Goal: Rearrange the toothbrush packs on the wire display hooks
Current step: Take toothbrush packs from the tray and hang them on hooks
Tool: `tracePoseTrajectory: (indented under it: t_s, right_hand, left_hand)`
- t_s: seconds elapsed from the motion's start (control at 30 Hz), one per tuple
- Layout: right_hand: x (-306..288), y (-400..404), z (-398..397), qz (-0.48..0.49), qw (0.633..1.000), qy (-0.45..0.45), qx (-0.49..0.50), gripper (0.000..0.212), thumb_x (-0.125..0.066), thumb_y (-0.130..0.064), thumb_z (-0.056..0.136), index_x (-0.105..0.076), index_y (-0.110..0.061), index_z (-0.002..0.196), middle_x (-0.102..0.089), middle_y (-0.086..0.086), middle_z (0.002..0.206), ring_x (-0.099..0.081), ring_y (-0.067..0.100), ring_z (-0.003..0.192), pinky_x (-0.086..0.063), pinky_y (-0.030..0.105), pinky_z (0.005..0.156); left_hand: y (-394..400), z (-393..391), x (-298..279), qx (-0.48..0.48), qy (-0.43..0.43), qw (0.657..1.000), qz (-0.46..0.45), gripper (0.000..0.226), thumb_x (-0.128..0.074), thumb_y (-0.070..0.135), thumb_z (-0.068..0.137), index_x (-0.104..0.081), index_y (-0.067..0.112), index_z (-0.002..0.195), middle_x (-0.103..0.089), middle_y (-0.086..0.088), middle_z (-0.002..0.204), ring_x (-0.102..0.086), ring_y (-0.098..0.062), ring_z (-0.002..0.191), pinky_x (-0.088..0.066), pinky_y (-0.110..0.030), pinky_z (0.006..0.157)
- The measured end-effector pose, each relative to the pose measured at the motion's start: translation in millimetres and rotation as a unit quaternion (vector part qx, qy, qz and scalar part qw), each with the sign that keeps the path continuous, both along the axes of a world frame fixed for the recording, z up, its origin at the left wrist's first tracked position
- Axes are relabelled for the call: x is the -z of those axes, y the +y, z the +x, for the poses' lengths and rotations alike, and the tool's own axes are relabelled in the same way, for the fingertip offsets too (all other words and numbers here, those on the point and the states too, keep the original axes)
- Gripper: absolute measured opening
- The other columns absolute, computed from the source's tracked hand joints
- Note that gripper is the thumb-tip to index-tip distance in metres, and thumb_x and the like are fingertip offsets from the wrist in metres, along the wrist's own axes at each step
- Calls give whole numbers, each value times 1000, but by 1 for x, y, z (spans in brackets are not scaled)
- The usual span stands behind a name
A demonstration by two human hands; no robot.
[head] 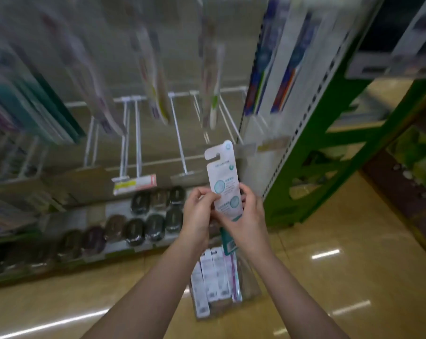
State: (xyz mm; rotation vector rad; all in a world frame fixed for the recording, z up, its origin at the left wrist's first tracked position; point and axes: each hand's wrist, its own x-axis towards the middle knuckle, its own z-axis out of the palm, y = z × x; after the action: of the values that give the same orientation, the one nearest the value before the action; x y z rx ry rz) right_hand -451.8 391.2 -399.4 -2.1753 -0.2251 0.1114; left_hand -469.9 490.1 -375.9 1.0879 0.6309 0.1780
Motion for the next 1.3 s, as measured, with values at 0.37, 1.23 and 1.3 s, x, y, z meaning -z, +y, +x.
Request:
tracePoseTrajectory:
  t_s: [0.37,1.23,1.3]
  right_hand:
    - [-175,9,23,106,991,-64,-59,23,-68,-29,84,-56,-29,104,-63,-13,102,-60,-3,88,-50,13,68]
    - [-351,68,-9,261,910,-300,-116,11,-66,-21,87,-61,-27,95,-65,-10,90,-63,4,83,-53,23,71]
    - [-357,76,-18,256,902,-330,-110,14,-66,-23,87,-64,-24,100,-64,-12,94,-61,2,85,-52,18,72]
  left_hand:
    - [29,-4,-168,-65,-93,994,10,16,-49,-1,89,-46,10,79,-70,-8,83,-64,-22,70,-48,-29,56]
    - [34,-24,-335,-88,-306,921,224,36,-66,27,86,-53,28,119,-63,-4,116,-64,-14,104,-55,-26,85]
    - [40,-26,-344,-83,-318,922,203,28,-62,24,89,-54,25,116,-65,-6,105,-67,-14,91,-55,-23,74]
